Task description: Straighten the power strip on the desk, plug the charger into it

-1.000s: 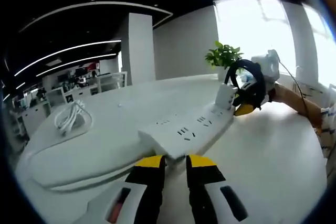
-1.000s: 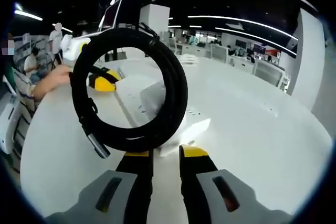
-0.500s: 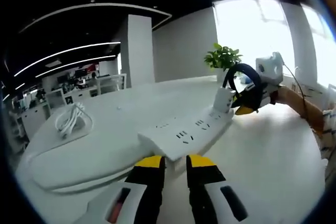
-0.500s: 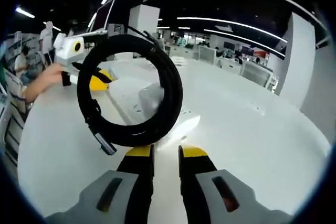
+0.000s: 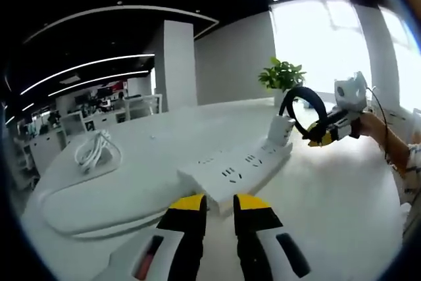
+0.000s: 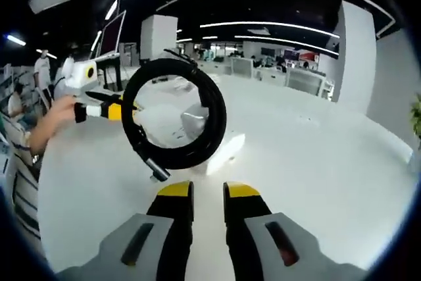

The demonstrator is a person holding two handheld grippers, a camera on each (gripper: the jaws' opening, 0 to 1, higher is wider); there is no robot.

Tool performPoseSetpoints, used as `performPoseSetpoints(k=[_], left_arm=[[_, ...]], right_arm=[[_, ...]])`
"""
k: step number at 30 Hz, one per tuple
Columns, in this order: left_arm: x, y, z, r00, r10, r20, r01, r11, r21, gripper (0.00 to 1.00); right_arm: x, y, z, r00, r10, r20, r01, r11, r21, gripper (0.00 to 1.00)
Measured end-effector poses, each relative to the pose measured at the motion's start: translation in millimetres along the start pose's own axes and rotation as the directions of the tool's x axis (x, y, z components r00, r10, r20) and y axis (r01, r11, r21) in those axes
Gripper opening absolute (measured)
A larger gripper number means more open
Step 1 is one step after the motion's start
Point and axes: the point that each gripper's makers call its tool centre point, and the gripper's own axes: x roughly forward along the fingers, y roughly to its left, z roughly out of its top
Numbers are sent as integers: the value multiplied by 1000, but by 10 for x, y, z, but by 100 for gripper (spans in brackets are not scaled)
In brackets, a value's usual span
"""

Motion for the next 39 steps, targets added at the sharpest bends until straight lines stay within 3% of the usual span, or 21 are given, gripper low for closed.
performPoseSetpoints(k=[7, 14, 24, 39], left_arm=[[-168, -25, -38, 999, 41, 0, -41, 999, -10, 17], [-374, -124, 23, 996, 79, 31, -80, 997, 15, 17], [-563, -509, -19, 997, 57, 46, -59, 997, 46, 17], [-877, -722, -124, 994, 84, 72, -85, 996, 17, 17]], right_arm=[[-146, 64, -15, 999, -52, 9, 52, 998, 37, 18], [-260, 186, -59, 997, -77, 3, 77, 996, 41, 18], [-407, 448, -54, 995, -91, 43, 90, 996, 16, 20], [-583, 751, -166, 988, -120, 96, 118, 993, 28, 21]])
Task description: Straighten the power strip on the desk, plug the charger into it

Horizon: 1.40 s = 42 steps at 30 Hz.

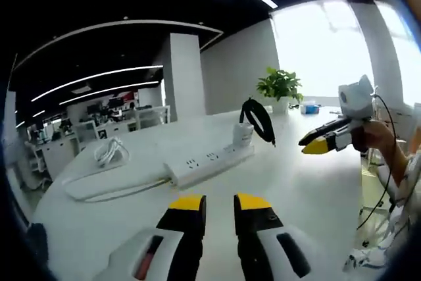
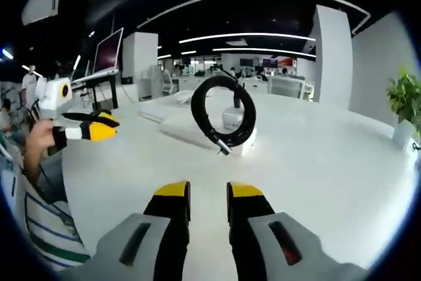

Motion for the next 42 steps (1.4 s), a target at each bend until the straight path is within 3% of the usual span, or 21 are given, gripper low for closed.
performPoseSetpoints(k=[12, 21, 42], left_arm=[[-207, -42, -60, 999, 26, 19, -25, 999, -27, 18], [-351, -88, -139, 999, 31, 27, -29, 998, -57, 18], [-712, -168, -228, 994, 109, 18, -108, 993, -46, 25]], right_arm=[[-174, 251, -21, 999, -28, 25, 30, 998, -64, 23], [-309, 352, -56, 998, -49, 43, 51, 997, -57, 25], [-694, 216, -185, 981, -184, 60, 184, 983, 13, 32]])
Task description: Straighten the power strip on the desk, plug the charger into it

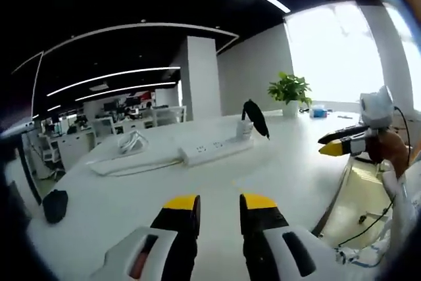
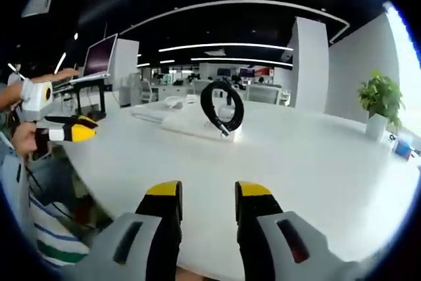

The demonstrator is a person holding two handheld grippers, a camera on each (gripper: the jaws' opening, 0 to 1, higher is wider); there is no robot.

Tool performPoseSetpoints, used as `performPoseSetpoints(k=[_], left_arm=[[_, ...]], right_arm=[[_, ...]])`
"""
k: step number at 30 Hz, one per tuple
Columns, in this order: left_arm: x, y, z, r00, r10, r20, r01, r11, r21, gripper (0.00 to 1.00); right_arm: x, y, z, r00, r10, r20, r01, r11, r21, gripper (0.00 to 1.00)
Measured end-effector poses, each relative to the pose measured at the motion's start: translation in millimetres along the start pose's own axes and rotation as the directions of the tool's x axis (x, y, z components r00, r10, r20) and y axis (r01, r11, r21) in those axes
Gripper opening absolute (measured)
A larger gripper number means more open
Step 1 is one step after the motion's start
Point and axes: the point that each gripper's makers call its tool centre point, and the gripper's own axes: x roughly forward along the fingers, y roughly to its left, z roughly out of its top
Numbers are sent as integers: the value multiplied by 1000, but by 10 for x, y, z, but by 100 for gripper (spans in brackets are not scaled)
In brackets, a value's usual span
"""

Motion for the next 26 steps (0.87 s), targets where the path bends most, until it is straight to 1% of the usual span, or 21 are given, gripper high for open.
performPoseSetpoints(k=[5, 9, 10, 11, 12, 15, 19, 22, 26], left_arm=[[-139, 3, -15, 1000, 26, -1, -26, 999, -24, 26], [-195, 38, -38, 998, 57, -13, -57, 998, -15, 29], [-210, 33, -49, 998, 53, -17, -53, 998, -29, 28], [-213, 18, -53, 999, 44, -14, -45, 998, -49, 29], [-213, 25, -61, 999, 48, -14, -49, 998, -50, 29], [-203, 68, -129, 996, 76, -36, -77, 996, -36, 30], [-197, 140, -195, 993, 99, -62, -102, 993, -57, 35], [-213, 150, -192, 993, 100, -62, -104, 992, -66, 35], [-216, 173, -181, 992, 110, -57, -113, 991, -68, 35]], right_arm=[[-49, -53, -46, 999, -36, -7, 36, 999, 9, 33], [-60, -57, -84, 999, -45, -13, 45, 999, 28, 35], [-62, -52, -92, 999, -45, -12, 46, 998, 35, 35], [-61, -41, -100, 999, -45, -10, 45, 998, 42, 35], [-60, -31, -107, 999, -44, -10, 44, 998, 46, 35], [-47, 39, -158, 999, -31, -19, 33, 998, 59, 36], [-37, 73, -190, 999, -22, -33, 24, 998, 58, 37], [-37, 75, -211, 998, -33, -49, 35, 999, 37, 38], [-27, 72, -208, 998, -37, -51, 39, 999, 30, 38]])
